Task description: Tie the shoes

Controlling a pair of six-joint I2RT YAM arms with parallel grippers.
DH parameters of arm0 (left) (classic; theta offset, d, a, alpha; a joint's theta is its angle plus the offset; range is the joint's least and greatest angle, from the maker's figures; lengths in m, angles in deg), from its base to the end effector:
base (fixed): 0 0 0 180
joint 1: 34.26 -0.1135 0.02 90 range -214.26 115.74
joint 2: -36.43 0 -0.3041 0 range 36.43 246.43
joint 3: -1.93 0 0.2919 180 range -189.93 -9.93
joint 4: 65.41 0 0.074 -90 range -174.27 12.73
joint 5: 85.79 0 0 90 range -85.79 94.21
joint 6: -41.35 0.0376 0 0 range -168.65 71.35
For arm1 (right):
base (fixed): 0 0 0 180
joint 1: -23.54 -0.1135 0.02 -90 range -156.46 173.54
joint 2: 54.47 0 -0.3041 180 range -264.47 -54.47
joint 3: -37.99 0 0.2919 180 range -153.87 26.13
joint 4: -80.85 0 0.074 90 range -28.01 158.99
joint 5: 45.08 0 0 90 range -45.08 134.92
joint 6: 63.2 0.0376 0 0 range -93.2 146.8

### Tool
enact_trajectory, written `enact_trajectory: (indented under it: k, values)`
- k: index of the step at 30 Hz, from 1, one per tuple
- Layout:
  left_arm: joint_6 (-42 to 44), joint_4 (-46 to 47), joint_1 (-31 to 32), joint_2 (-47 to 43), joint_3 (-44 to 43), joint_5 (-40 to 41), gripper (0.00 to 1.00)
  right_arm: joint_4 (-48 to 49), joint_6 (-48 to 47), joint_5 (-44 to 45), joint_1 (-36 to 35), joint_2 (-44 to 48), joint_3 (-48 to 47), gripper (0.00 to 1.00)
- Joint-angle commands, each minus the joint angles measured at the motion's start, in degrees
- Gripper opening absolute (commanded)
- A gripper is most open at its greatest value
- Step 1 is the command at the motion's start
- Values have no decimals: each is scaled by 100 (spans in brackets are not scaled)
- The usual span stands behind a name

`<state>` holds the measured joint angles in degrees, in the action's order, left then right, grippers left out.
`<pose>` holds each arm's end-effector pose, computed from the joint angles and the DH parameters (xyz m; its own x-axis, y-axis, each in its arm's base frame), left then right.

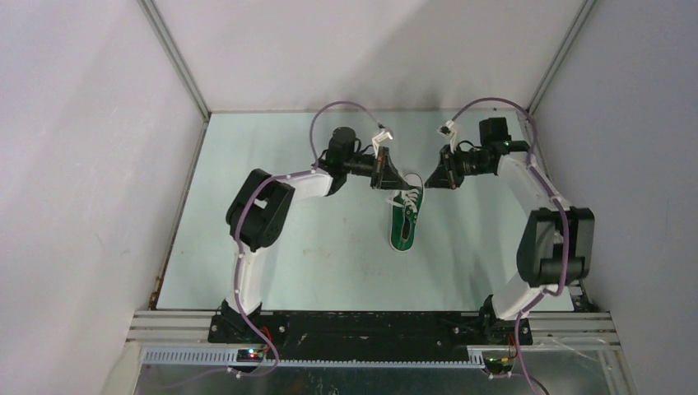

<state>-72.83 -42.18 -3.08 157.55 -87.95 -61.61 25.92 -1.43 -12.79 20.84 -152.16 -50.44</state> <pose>0.4231 -0.2961 0.2100 -0.5122 0.1138 -0.8513 0.8497 -0.0774 -0.5216 0.3878 0.0501 0.2832 -0.6065 -0.2816 -0.7436 -0.7714 0.4348 0.4646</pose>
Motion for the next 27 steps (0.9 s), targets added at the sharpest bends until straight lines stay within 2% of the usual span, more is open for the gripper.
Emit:
enact_trajectory:
  k: [1, 3, 6, 9, 11, 12, 13, 15, 19, 27]
  values:
    - [1038, -763, 487, 108, -742, -314, 0, 885, 802, 407, 197, 917, 606, 2]
    - [779, -348, 577, 155, -780, -294, 0, 862, 855, 454, 466, 1018, 681, 5]
    - [365, 215, 618, 195, -693, -184, 0, 536, 440, 490, 629, 1011, 781, 9]
    - [204, 86, 588, 318, -706, -25, 0, 411, -144, 483, 507, 851, 854, 18]
    - [-417, 701, 492, 503, -529, -20, 0, 577, -241, 654, 336, 694, 846, 22]
    - [-1107, 1542, 406, 550, -301, 73, 0, 644, -238, 783, 312, 643, 791, 23]
    - [-1326, 1772, 367, 598, -244, 98, 0, 781, -203, 825, 197, 544, 761, 24]
    - [-1346, 1684, 325, 552, -242, 60, 0, 908, -136, 900, 55, 395, 658, 24]
    - [-792, 1013, 350, 478, -502, 55, 0, 1009, 37, 985, 9, 316, 618, 25]
    - [-771, 1030, 931, 660, -1378, 316, 0, 666, 136, 992, 744, 767, 732, 25]
